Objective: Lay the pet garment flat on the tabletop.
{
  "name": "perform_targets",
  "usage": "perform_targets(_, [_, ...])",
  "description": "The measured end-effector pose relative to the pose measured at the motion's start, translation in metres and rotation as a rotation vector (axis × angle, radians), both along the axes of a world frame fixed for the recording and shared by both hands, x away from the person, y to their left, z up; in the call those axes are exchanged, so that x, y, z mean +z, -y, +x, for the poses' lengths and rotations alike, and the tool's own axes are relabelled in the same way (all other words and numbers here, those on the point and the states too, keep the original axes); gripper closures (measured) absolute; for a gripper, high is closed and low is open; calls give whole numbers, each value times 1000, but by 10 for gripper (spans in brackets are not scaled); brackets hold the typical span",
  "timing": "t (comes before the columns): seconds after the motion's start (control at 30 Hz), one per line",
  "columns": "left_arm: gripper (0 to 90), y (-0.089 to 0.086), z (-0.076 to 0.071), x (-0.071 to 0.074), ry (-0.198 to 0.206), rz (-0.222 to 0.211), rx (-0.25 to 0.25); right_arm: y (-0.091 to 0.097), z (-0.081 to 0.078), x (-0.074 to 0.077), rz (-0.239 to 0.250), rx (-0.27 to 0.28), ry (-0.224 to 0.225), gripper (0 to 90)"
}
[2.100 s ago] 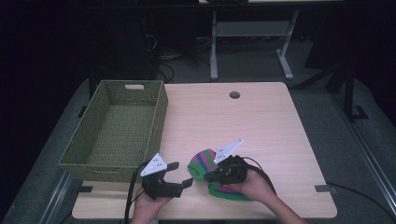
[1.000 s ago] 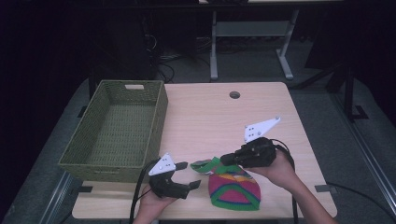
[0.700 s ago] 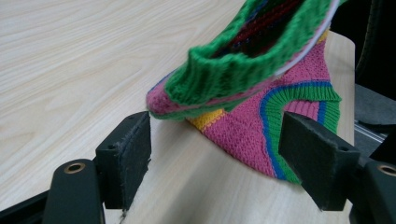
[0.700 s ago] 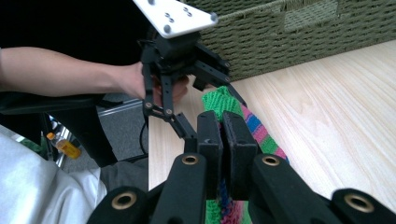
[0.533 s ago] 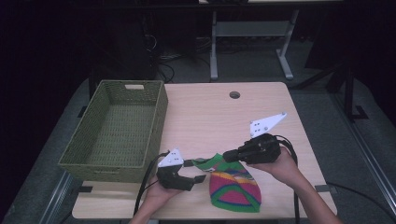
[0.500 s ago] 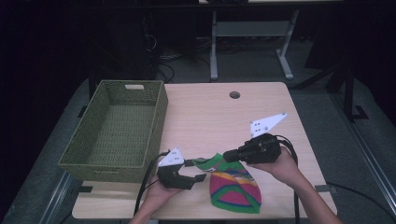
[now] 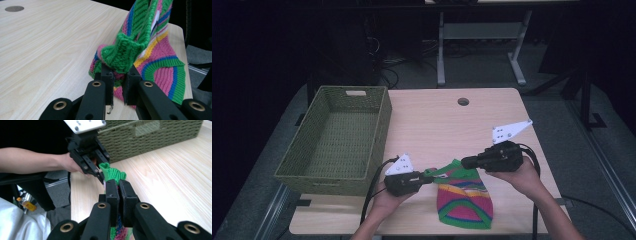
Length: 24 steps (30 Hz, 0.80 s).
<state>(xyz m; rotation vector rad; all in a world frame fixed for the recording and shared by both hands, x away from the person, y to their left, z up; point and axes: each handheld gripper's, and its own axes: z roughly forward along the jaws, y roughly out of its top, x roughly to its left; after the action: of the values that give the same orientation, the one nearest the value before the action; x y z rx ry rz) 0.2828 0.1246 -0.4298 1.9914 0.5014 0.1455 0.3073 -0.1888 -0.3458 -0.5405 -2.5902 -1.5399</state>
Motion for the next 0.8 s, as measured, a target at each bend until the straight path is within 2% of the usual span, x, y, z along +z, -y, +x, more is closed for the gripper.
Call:
perform_targets(0.03, [813,0,0,0,0,0,0,0,0,0,0,0,0,864])
perform_targets(0.07, [812,3,0,6,9,17,5,1,0,0,-15,-12,12,864])
perform_targets(0.17, [813,5,0,15,27,23,18,4,0,0,-12,-22,17,864])
perform_targets(0.2, [812,8,1,24,34,46,21,7,0,2,-8,-36,24,864])
perform_targets(0.23, [812,8,1,24,34,46,21,7,0,2,-8,-36,24,864])
perform_targets(0.3, [813,11,0,31,59,83,30,10,0,2,-14,-50,27,864])
perform_targets(0.4, [812,15,5,41,45,113,33,12,1,2,-29,-66,36,864])
perform_targets(0.6, [812,23,15,44,22,139,38,16,4,-1,-61,-99,51,864])
perform_targets(0.8, [810,34,27,48,14,172,57,23,9,-3,-70,-133,52,864])
